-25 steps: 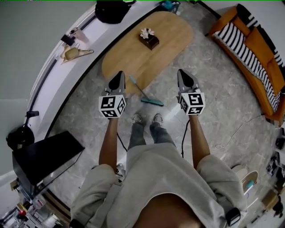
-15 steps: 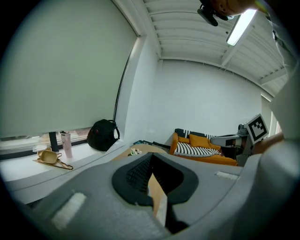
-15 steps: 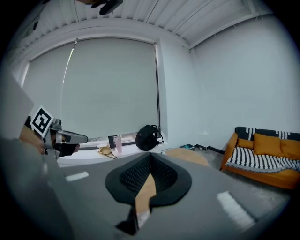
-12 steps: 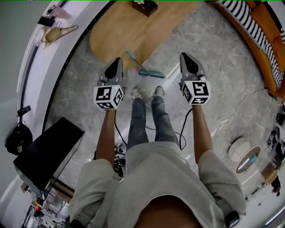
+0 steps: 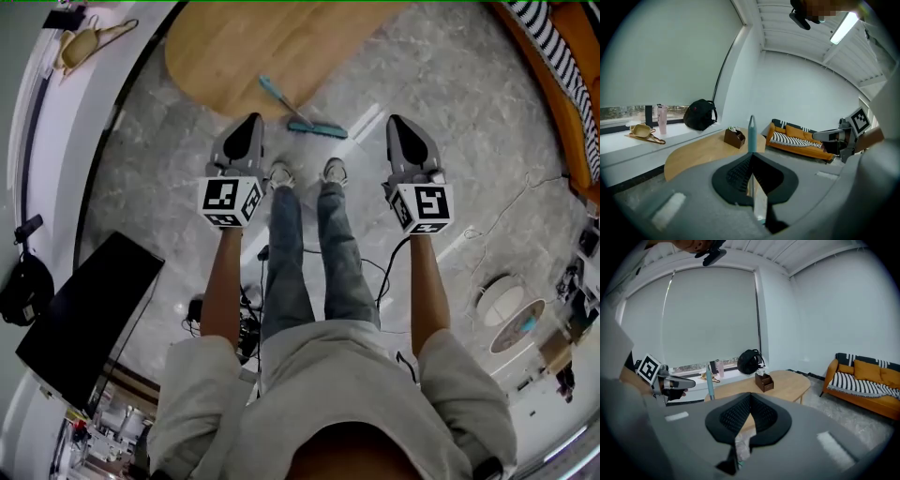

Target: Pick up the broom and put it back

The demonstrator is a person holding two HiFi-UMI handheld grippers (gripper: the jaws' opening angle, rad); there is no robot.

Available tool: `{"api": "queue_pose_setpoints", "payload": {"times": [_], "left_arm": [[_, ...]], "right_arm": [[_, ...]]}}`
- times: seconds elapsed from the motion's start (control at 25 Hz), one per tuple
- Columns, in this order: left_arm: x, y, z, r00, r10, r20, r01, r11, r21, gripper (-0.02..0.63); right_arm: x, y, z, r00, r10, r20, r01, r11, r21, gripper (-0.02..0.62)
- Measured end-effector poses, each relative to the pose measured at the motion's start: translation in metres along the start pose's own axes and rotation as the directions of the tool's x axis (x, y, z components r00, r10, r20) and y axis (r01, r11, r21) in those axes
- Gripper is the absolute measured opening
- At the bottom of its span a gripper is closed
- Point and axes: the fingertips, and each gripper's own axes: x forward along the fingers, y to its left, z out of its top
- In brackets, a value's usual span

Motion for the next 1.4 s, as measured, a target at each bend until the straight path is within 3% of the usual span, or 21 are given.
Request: {"api": "queue_pose_setpoints", "payload": {"times": [0.12, 0.4, 0.64, 1.04, 1.28, 1.4], "left_arm": [[0.009, 0.003, -0.024, 1.000, -0.027, -0.004, 0.027, 1.000, -0.005, 0.002], [0.028, 0.003, -0.062, 0.996, -0.090, -0.018, 0.089, 0.996, -0.023, 0.189], [0.051, -0.001, -0.073, 0.993, -0.120, -0.021, 0.119, 0.992, -0.037, 0.250], [0.083, -0.004, -0.067, 0.991, -0.130, -0.024, 0.129, 0.991, -0.029, 0.234], [0.085, -0.004, -0.059, 0.993, -0.118, -0.017, 0.117, 0.993, -0.015, 0.109], [0.087, -0.007, -0.057, 0.992, -0.122, -0.025, 0.122, 0.992, -0.017, 0.091]], "right_arm": [[0.002, -0.004, -0.022, 1.000, -0.004, -0.017, 0.004, 1.000, 0.000, 0.002], [0.010, -0.006, -0.052, 0.999, 0.008, -0.051, -0.008, 1.000, -0.002, 0.002], [0.010, -0.010, -0.060, 0.998, 0.011, -0.061, -0.011, 1.000, 0.001, 0.002], [0.010, -0.022, -0.059, 0.998, 0.002, -0.060, -0.002, 1.000, -0.001, 0.002], [0.010, -0.024, -0.055, 0.999, -0.003, -0.052, 0.004, 1.000, 0.004, 0.002], [0.008, -0.027, -0.052, 0.999, -0.008, -0.046, 0.008, 1.000, 0.006, 0.002]]}}
